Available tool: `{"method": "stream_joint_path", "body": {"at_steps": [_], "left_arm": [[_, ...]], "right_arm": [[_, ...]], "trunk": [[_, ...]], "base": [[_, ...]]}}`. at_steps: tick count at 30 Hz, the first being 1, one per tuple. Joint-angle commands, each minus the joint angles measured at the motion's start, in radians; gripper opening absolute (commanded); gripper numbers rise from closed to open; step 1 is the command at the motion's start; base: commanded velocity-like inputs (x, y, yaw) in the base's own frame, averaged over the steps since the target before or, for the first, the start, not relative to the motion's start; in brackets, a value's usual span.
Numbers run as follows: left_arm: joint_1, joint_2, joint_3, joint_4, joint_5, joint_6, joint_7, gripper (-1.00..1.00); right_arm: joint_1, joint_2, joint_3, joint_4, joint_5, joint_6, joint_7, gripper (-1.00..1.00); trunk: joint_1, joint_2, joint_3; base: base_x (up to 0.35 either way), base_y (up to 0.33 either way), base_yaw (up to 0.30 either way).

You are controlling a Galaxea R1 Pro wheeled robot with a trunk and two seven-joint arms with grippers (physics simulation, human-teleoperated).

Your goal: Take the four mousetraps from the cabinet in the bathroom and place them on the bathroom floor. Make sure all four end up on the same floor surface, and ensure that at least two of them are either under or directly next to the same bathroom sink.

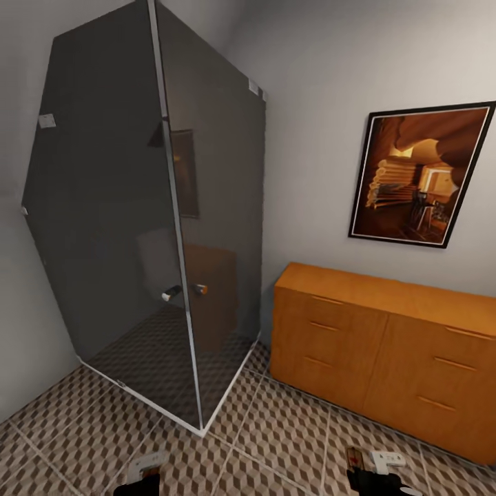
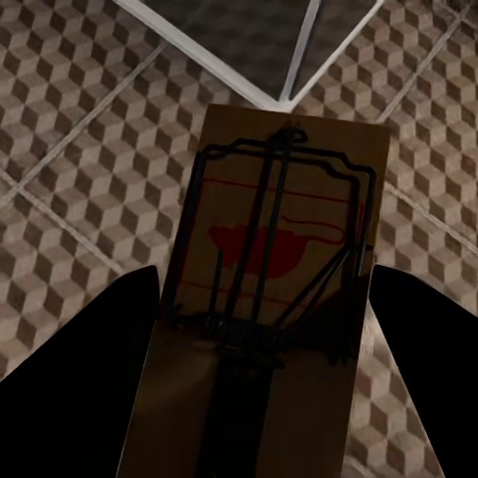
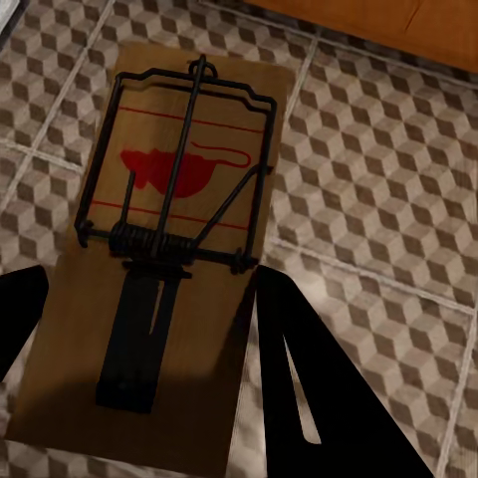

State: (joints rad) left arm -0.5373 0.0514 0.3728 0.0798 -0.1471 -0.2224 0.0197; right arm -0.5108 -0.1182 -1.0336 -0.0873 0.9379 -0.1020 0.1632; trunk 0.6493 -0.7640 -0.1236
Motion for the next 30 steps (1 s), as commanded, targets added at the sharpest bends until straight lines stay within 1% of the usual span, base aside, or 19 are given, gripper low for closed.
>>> {"method": "stream_joint_path", "body": {"at_steps": [1, 13, 22, 29, 30], "left_arm": [[0.000, 0.000, 0.000, 0.000, -0.001, 0.000, 0.000, -1.00], [0.000, 0.001, -0.001, 0.000, -0.003, 0.000, -0.001, -1.00], [0.000, 0.001, -0.001, 0.000, -0.003, 0.000, 0.000, -1.00], [0.000, 0.001, -0.001, 0.000, -0.003, 0.000, -0.001, -1.00], [0.006, -0.005, 0.001, -0.003, 0.003, -0.006, -0.006, -1.00]], "right_arm": [[0.000, 0.000, 0.000, 0.000, -0.004, 0.001, 0.004, -1.00], [0.000, 0.000, 0.001, 0.000, -0.004, 0.002, 0.014, -1.00], [0.000, 0.000, 0.000, 0.001, -0.006, 0.004, 0.016, -1.00], [0.000, 0.006, 0.000, 0.003, -0.005, 0.003, 0.017, -1.00], [0.001, 0.011, -0.002, 0.009, -0.001, 0.007, 0.016, -1.00]], "trunk": [[0.000, 0.000, 0.000], [0.000, 0.000, 0.000], [0.000, 0.000, 0.000], [0.000, 0.000, 0.000], [0.000, 0.000, 0.000]], "base": [[0.000, 0.000, 0.294], [0.000, 0.000, 0.275], [0.000, 0.000, 0.021], [0.000, 0.000, 0.000], [0.000, 0.000, 0.000]]}}
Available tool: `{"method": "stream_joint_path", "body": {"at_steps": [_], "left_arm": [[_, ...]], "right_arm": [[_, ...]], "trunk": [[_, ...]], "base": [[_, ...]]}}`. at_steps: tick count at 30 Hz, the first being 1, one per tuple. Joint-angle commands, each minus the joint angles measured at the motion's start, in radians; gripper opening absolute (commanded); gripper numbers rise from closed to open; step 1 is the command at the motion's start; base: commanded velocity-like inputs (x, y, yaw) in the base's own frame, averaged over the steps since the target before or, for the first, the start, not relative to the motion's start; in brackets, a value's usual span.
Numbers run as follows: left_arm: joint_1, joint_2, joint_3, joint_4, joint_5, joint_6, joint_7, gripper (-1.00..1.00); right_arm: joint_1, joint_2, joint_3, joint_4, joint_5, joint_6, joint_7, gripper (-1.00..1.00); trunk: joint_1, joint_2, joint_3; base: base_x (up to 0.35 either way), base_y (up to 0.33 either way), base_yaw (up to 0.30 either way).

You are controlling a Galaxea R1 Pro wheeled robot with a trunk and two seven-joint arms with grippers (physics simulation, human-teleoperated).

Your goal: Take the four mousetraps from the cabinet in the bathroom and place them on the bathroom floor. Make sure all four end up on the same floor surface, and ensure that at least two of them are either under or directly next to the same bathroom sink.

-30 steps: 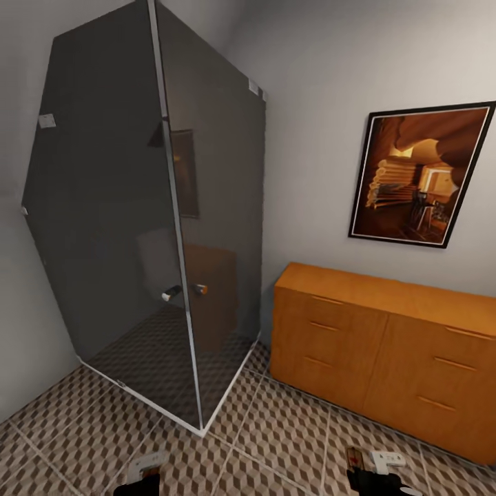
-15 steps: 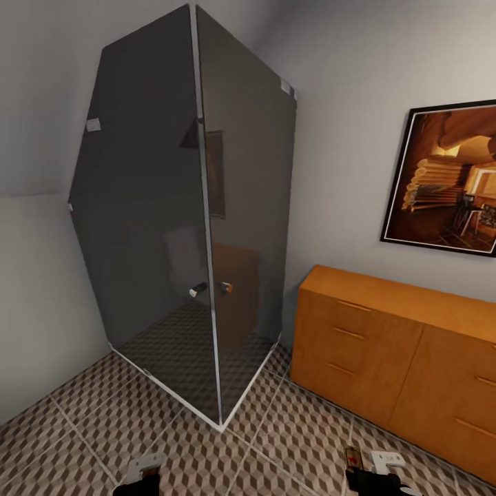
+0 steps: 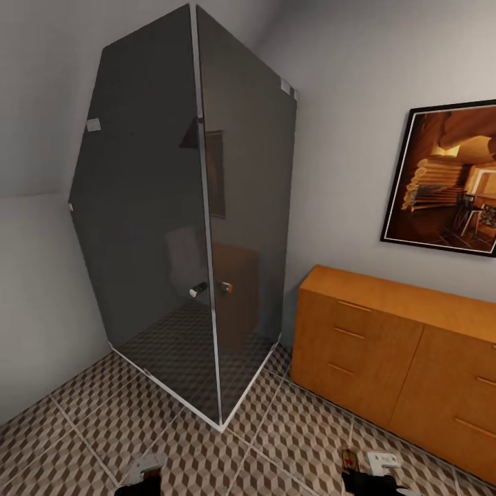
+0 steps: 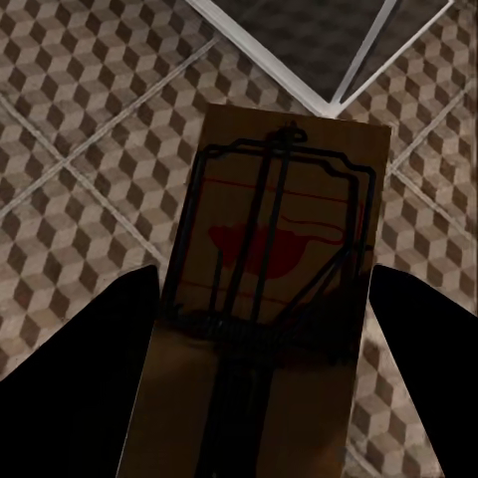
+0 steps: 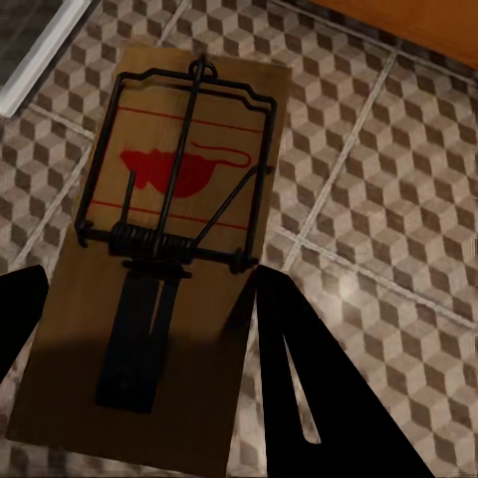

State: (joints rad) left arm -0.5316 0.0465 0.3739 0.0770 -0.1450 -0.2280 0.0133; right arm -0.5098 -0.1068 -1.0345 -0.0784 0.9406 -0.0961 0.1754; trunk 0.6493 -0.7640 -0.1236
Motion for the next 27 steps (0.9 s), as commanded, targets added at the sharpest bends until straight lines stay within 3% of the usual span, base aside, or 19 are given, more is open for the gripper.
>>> {"method": "stream_joint_path", "body": {"at_steps": [1, 13, 21, 27], "left_arm": [[0.006, -0.006, 0.000, 0.000, 0.004, -0.003, 0.000, -1.00], [0.074, -0.074, 0.000, -0.001, 0.001, 0.000, 0.002, -1.00], [0.120, -0.091, -0.002, -0.001, -0.004, 0.002, 0.007, -1.00], [0.121, -0.094, -0.008, -0.010, -0.002, 0.006, 0.008, -1.00]], "right_arm": [[0.000, 0.006, -0.001, 0.006, -0.003, 0.001, 0.003, -1.00], [0.000, 0.071, 0.000, 0.014, -0.002, 0.002, 0.002, -1.00], [0.001, 0.064, -0.001, 0.011, 0.002, 0.000, -0.029, -1.00], [0.001, 0.065, 0.002, 0.010, 0.008, -0.006, -0.049, -1.00]], "trunk": [[0.000, 0.000, 0.000], [0.000, 0.000, 0.000], [0.000, 0.000, 0.000], [0.000, 0.000, 0.000]], "base": [[0.000, 0.000, 0.000], [0.000, 0.000, 0.000], [0.000, 0.000, 0.000], [0.000, 0.000, 0.000]]}}
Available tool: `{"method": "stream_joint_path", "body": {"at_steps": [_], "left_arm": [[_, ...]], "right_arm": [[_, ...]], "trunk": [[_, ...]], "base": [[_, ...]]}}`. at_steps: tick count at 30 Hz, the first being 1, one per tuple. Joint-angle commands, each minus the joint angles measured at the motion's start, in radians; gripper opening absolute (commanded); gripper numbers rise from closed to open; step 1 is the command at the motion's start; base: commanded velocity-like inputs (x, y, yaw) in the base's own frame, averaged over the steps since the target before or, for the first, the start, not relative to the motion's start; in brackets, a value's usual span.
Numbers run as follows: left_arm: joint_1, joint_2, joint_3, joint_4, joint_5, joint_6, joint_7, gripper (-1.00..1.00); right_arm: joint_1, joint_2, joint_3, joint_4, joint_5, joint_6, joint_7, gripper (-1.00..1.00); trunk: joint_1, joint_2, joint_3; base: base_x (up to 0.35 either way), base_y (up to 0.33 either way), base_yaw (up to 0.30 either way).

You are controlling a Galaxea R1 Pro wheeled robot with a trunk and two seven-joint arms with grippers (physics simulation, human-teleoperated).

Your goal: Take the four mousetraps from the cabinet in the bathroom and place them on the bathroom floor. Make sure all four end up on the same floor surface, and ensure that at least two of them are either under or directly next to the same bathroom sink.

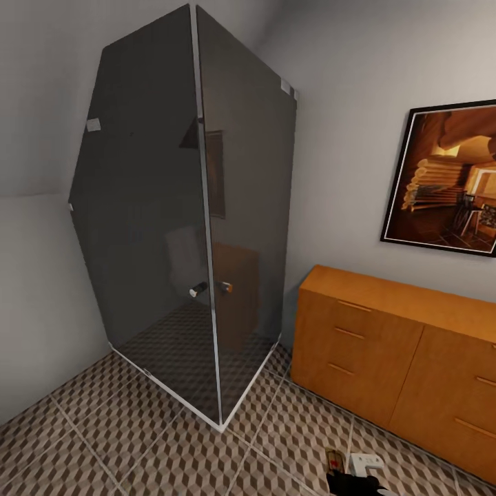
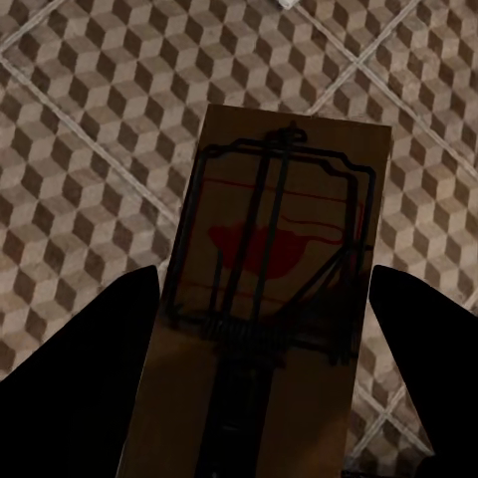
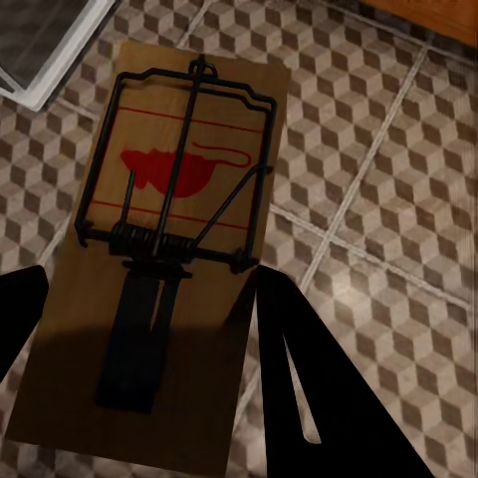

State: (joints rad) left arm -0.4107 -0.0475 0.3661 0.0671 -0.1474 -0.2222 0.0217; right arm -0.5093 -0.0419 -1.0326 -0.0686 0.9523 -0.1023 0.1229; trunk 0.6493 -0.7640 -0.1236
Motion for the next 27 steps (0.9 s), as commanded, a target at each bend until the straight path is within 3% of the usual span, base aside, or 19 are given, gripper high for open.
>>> {"method": "stream_joint_path", "body": {"at_steps": [1, 11, 19, 27], "left_arm": [[0.000, 0.000, 0.000, -0.006, 0.001, -0.001, 0.000, -1.00], [0.000, 0.004, -0.002, -0.025, -0.002, -0.006, -0.002, -1.00], [0.000, 0.007, -0.001, -0.025, -0.002, -0.008, -0.003, -1.00], [0.000, 0.009, -0.001, -0.025, -0.001, -0.008, -0.003, -1.00]], "right_arm": [[0.000, 0.000, 0.000, 0.000, -0.003, 0.000, 0.003, -1.00], [0.000, 0.002, 0.001, 0.003, 0.004, -0.001, 0.001, -1.00], [0.000, 0.002, 0.001, 0.004, 0.063, 0.000, 0.001, -1.00], [0.000, 0.002, 0.000, 0.004, 0.073, -0.001, 0.001, -1.00]], "trunk": [[0.000, 0.000, 0.000], [0.000, 0.000, 0.001], [0.000, 0.000, 0.001], [0.000, 0.000, 0.001]], "base": [[0.000, 0.000, 0.000], [0.000, 0.000, 0.207], [0.000, 0.000, 0.294], [0.000, 0.000, 0.297]]}}
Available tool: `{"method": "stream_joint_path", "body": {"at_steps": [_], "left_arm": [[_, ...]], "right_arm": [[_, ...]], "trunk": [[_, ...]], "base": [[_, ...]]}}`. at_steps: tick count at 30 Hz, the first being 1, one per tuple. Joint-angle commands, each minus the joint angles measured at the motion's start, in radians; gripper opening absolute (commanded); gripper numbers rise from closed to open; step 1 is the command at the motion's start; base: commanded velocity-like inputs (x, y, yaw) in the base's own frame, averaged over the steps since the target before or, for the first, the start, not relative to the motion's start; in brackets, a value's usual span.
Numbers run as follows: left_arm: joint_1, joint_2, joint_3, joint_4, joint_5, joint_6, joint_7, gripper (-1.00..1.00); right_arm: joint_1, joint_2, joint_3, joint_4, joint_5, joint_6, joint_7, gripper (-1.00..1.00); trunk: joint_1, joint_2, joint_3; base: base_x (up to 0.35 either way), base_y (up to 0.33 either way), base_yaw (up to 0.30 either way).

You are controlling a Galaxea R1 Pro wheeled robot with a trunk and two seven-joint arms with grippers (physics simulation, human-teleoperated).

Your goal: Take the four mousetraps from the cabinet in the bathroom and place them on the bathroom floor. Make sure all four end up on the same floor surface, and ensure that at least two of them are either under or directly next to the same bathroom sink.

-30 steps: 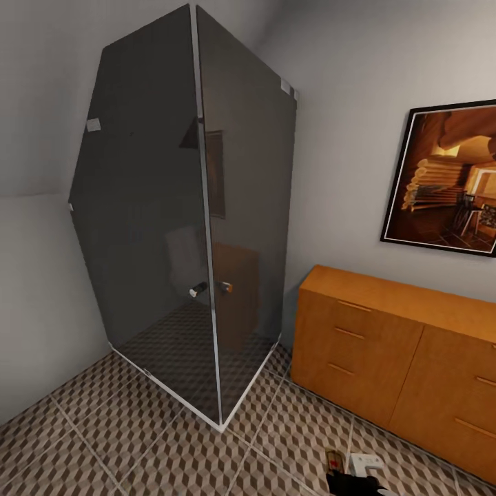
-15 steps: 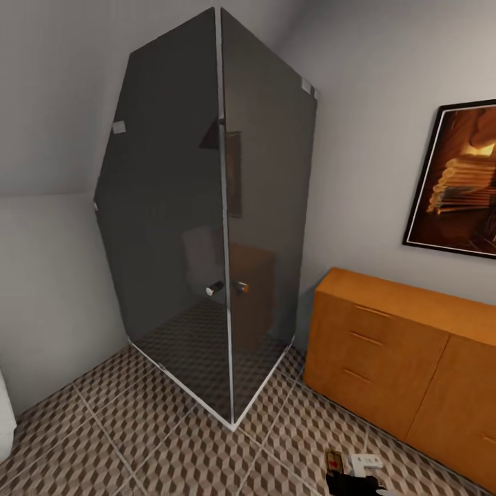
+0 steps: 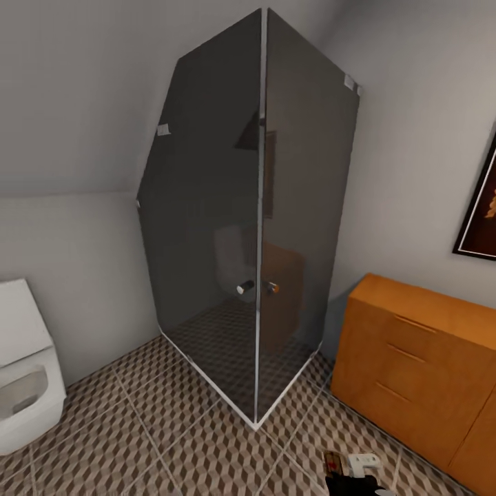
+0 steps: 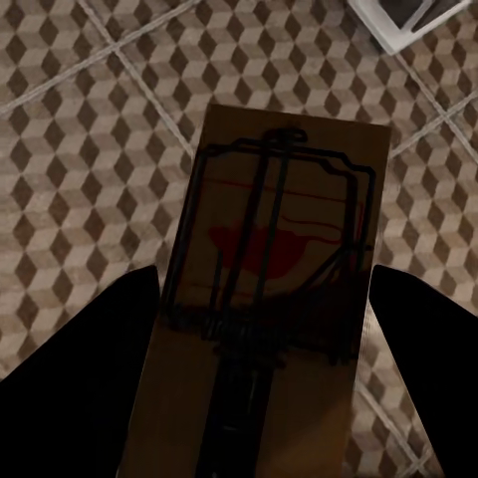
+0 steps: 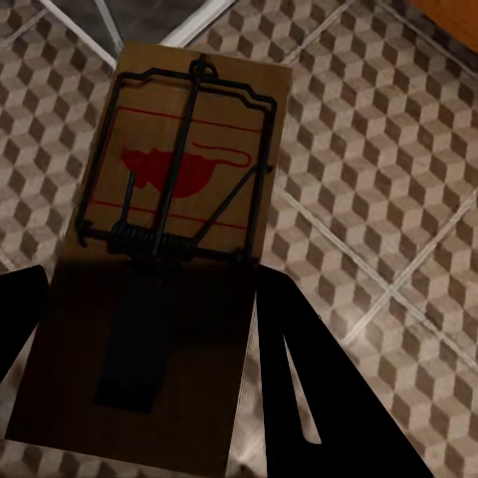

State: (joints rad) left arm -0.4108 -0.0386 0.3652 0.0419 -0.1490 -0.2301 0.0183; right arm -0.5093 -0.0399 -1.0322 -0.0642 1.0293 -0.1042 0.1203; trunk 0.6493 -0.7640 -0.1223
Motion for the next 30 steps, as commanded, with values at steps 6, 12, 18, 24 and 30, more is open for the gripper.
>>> {"method": "stream_joint_path", "body": {"at_steps": [6, 12, 18, 24, 30], "left_arm": [[0.000, -0.001, 0.001, 0.001, -0.001, 0.000, -0.001, -1.00], [0.001, 0.000, 0.001, 0.001, -0.002, 0.000, 0.000, -1.00], [0.001, 0.000, 0.001, 0.001, -0.004, -0.001, 0.000, -1.00], [0.001, 0.000, 0.002, 0.002, -0.006, -0.021, 0.000, -1.00], [0.001, 0.004, 0.003, 0.003, -0.006, -0.023, 0.001, -1.00]], "right_arm": [[0.000, 0.000, 0.000, 0.000, -0.003, 0.001, 0.004, -1.00], [0.000, 0.000, 0.000, 0.000, -0.003, 0.000, 0.004, -1.00], [0.000, 0.000, 0.000, 0.000, -0.003, 0.000, 0.004, -1.00], [0.000, 0.000, 0.000, 0.000, -0.003, 0.000, 0.004, -1.00], [0.000, 0.000, 0.000, 0.000, -0.003, 0.000, 0.004, -1.00]], "trunk": [[0.000, 0.000, 0.000], [0.000, 0.000, 0.000], [0.000, 0.000, 0.000], [0.000, 0.000, 0.000], [0.000, 0.000, 0.000]], "base": [[0.000, 0.000, 0.297], [0.000, 0.017, 0.297], [0.000, 0.209, 0.297], [0.018, 0.262, 0.297], [0.167, 0.250, 0.297]]}}
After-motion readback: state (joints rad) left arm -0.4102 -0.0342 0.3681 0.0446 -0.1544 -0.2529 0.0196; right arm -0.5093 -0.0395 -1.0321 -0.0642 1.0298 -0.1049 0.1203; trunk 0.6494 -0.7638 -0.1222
